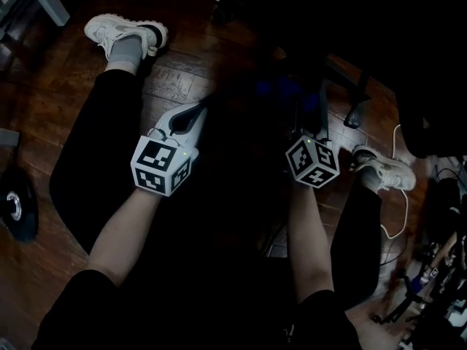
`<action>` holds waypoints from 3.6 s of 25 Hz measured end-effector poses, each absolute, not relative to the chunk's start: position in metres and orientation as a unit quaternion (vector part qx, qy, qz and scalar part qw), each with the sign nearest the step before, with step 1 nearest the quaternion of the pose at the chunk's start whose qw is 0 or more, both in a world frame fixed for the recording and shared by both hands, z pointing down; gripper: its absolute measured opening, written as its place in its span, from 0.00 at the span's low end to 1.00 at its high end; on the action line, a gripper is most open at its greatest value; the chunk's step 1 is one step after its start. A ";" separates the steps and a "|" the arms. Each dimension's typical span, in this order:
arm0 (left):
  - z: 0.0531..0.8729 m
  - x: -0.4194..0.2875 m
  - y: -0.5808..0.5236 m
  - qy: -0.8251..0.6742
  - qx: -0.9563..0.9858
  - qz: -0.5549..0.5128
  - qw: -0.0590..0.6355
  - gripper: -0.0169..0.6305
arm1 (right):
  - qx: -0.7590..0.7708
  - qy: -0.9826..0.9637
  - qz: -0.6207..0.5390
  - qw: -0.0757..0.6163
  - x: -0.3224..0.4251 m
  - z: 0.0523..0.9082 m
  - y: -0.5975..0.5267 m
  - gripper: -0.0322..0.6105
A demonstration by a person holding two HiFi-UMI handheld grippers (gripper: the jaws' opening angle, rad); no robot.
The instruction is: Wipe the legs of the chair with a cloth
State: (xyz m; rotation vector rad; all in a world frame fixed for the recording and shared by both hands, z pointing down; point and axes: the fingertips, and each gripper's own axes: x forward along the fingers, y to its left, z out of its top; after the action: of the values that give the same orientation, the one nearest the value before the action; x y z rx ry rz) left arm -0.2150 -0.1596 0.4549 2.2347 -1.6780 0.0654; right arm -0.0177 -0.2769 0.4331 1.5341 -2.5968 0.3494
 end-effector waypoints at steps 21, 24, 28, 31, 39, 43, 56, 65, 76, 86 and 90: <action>0.475 -0.231 -0.154 -0.619 0.768 0.061 0.153 0.03 | 0.420 -0.886 0.147 0.132 -0.136 0.489 -0.232 0.16; 0.474 -0.234 -0.152 -0.624 0.764 0.057 0.158 0.03 | 0.401 -0.893 0.147 0.145 -0.150 0.494 -0.214 0.16; 0.470 -0.245 -0.152 -0.634 0.754 0.038 0.166 0.03 | 0.372 -0.903 0.134 0.165 -0.169 0.500 -0.190 0.16; 0.472 -0.249 -0.151 -0.637 0.749 0.025 0.183 0.03 | 0.353 -0.910 0.123 0.182 -0.182 0.505 -0.175 0.16; 0.464 -0.228 -0.151 -0.607 0.778 0.030 0.159 0.03 | 0.403 -0.893 0.068 0.190 -0.143 0.492 -0.191 0.16; 0.461 -0.191 -0.151 -0.567 0.810 0.039 0.143 0.03 | 0.509 -0.841 0.083 0.163 -0.065 0.481 -0.224 0.16; 0.472 -0.100 -0.129 -0.459 0.877 0.100 0.102 0.03 | 0.598 -0.782 0.100 0.144 0.012 0.474 -0.278 0.16; 0.481 -0.101 -0.130 -0.454 0.877 0.104 0.115 0.03 | 0.650 -0.738 0.107 0.146 0.018 0.466 -0.310 0.16; 0.479 -0.100 -0.131 -0.453 0.878 0.098 0.118 0.03 | 0.671 -0.715 0.096 0.170 0.063 0.475 -0.257 0.16; 0.483 -0.100 -0.125 -0.454 0.876 0.096 0.135 0.03 | 0.701 -0.683 0.117 0.168 0.101 0.485 -0.208 0.16; 0.482 -0.101 -0.126 -0.454 0.874 0.088 0.146 0.03 | 0.702 -0.680 0.112 0.177 0.113 0.484 -0.193 0.16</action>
State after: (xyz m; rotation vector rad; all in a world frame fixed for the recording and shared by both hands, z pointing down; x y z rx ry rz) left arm -0.1009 -0.1262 0.4819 2.5184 -1.3088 0.2521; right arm 0.1132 -0.1930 0.4836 1.9875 -1.9259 0.3167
